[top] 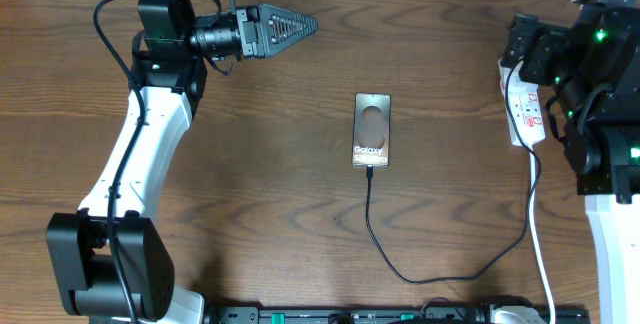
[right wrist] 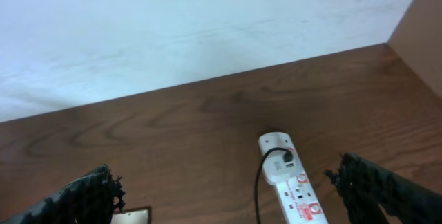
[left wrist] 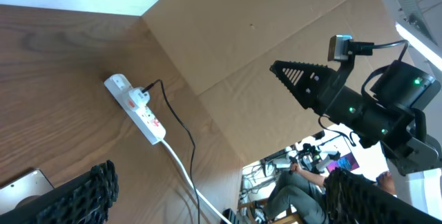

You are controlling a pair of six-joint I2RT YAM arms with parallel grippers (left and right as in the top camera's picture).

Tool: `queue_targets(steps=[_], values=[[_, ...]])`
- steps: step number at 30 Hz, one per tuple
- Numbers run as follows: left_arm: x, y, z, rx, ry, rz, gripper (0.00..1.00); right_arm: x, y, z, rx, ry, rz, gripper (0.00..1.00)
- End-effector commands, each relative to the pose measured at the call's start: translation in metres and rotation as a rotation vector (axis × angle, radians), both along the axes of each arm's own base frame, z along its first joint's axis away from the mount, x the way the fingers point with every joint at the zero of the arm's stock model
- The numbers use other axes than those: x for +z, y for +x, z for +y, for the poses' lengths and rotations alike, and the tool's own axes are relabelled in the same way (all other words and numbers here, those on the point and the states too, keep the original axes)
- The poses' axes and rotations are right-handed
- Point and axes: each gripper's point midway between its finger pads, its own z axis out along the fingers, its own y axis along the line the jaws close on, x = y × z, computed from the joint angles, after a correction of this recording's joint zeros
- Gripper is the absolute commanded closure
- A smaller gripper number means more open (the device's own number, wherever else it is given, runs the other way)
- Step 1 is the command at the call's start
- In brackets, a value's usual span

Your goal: Plug charger to phone and switch on socket

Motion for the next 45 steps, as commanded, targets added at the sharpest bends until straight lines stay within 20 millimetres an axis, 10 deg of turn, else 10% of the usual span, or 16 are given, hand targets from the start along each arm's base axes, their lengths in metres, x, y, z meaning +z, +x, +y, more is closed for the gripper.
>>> queue_targets(steps=[1, 6, 13, 31, 45], values=[[0.006, -0.004, 0.001, -0.007, -0.001, -0.022, 0.03, -0.003, -0.007, 0.007, 0.023, -0.015, 0.004, 0.01], [0.006, -0.004, 0.001, -0.007, -0.001, -0.022, 0.03, -0.034, -0.016, 0.008, 0.059, -0.069, 0.076, 0.01], [0.006, -0.004, 0.001, -0.007, -0.001, -0.022, 0.03, -0.137, -0.026, 0.042, 0.295, -0.091, 0.062, 0.01], [0.006, -0.004, 0.001, -0.007, -0.001, -0.022, 0.03, -0.262, -0.1, 0.063, 0.405, -0.07, -0.209, 0.01], [0.006, -0.004, 0.001, -0.007, -0.001, -0.021, 0.03, -0.29, -0.134, 0.06, 0.407, -0.05, -0.055, 0.01]])
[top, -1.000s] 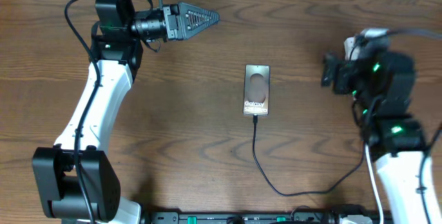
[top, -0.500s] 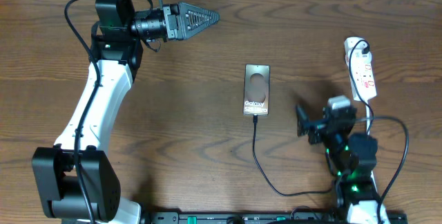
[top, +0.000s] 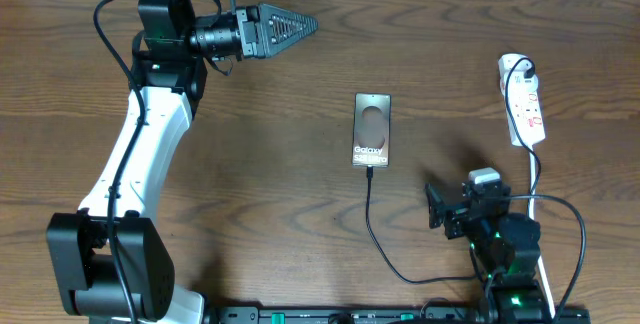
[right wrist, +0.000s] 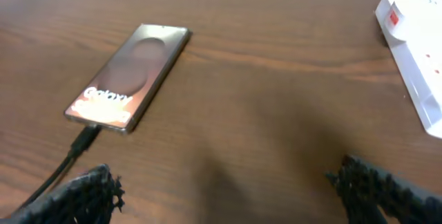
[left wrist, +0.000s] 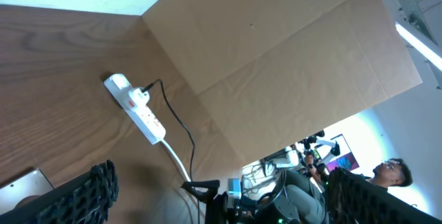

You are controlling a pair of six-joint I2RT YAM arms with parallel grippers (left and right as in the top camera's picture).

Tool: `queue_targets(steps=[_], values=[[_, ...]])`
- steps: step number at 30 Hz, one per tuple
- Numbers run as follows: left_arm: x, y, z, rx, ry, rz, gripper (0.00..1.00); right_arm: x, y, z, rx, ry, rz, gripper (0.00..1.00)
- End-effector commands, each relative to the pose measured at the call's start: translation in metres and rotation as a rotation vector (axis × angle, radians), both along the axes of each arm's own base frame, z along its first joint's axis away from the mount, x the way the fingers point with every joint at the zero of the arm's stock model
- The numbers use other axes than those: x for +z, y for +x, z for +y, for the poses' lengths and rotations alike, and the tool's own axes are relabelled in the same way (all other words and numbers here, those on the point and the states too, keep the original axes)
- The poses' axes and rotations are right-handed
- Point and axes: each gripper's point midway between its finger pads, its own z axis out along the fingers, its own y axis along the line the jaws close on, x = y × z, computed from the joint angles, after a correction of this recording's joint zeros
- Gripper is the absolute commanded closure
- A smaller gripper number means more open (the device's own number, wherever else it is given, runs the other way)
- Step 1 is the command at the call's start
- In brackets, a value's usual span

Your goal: Plug charger to phone and switch on socket

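Note:
The phone [top: 371, 129] lies face up mid-table with the black charger cable [top: 369, 189] plugged into its near end. The cable loops round to a plug at the far end of the white power strip [top: 523, 99] at the right. In the right wrist view the phone [right wrist: 131, 75] lies ahead on the left, and the strip [right wrist: 414, 58] with its red switch [right wrist: 394, 18] on the right. My right gripper [top: 462, 207] is open, low at the front right and apart from both. My left gripper [top: 285, 26] is open and empty at the back left.
The strip's white cord [top: 540, 254] runs to the front edge beside the right arm. A cardboard wall [left wrist: 276, 51] stands behind the right side. Rail hardware [top: 400, 314] runs along the front edge. People and equipment show beyond the table in the left wrist view.
My right arm was raised over the power strip at the right edge and is now folded low at the front right, leaving the strip uncovered. The left arm, phone and cable have not moved.

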Motion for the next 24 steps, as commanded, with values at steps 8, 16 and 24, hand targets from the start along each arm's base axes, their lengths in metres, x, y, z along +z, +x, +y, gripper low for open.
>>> queue_targets(steps=[8, 16, 24], values=[[0.005, -0.004, 0.001, -0.007, -0.001, -0.021, 0.03, 0.046, -0.002, 0.001, 0.002, 0.012, -0.201, 0.01], [0.005, -0.004, 0.001, -0.007, -0.001, -0.021, 0.03, 0.087, -0.006, 0.001, 0.003, 0.024, -0.38, 0.01], [0.005, -0.004, 0.001, -0.007, -0.001, -0.021, 0.02, 0.085, -0.006, 0.0, 0.003, 0.023, -0.372, 0.01]])
